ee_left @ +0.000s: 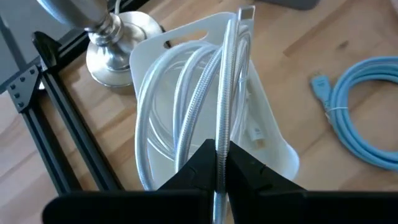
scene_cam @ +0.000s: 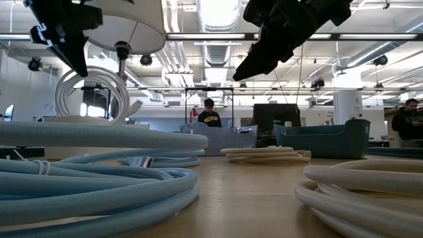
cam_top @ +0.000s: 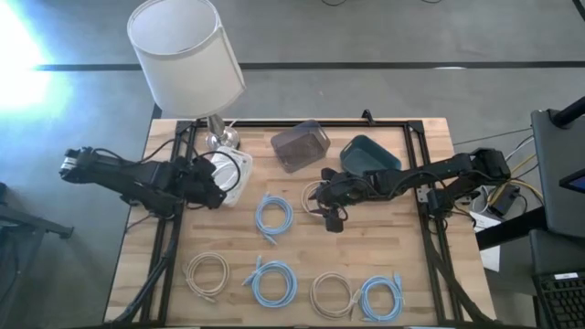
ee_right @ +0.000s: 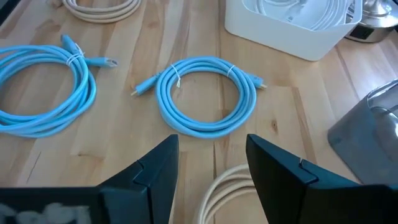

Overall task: Sort HDMI cables
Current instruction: Put the white HDMI cable into the white bin

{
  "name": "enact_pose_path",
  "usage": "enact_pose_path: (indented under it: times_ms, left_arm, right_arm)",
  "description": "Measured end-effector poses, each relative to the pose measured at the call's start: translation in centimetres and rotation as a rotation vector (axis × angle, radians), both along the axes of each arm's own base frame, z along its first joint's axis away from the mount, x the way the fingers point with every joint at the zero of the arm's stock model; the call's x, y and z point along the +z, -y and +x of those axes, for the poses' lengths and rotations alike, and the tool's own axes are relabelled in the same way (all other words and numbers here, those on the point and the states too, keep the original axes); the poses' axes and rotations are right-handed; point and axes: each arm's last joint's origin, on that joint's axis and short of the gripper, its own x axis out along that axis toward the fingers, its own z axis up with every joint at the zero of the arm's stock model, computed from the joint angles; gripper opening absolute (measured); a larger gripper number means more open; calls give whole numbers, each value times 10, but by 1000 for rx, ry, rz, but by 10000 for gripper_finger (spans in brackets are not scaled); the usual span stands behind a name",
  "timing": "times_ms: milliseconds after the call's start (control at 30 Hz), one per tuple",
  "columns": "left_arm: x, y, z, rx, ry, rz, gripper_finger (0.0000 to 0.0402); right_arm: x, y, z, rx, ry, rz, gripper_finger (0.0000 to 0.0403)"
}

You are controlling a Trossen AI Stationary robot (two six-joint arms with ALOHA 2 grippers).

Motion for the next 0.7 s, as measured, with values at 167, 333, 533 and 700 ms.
enact_pose_path:
  times_ms: [167,333,533,700]
  left_arm:
    - [-14,0,3,46,15,-1,38]
    - [-23,1,6,59,52,-6,62]
    - [-24,-1,5,69,42,21,97]
    - [-24,-1,3,51,3,33,128]
  right_arm:
    - [0,0,0,-6,0,8,181]
    - [0,0,0,-28,-1,35,183]
    - [0,0,0,-29,-1,36,178]
    - [1,0,1,-29,11,37,180]
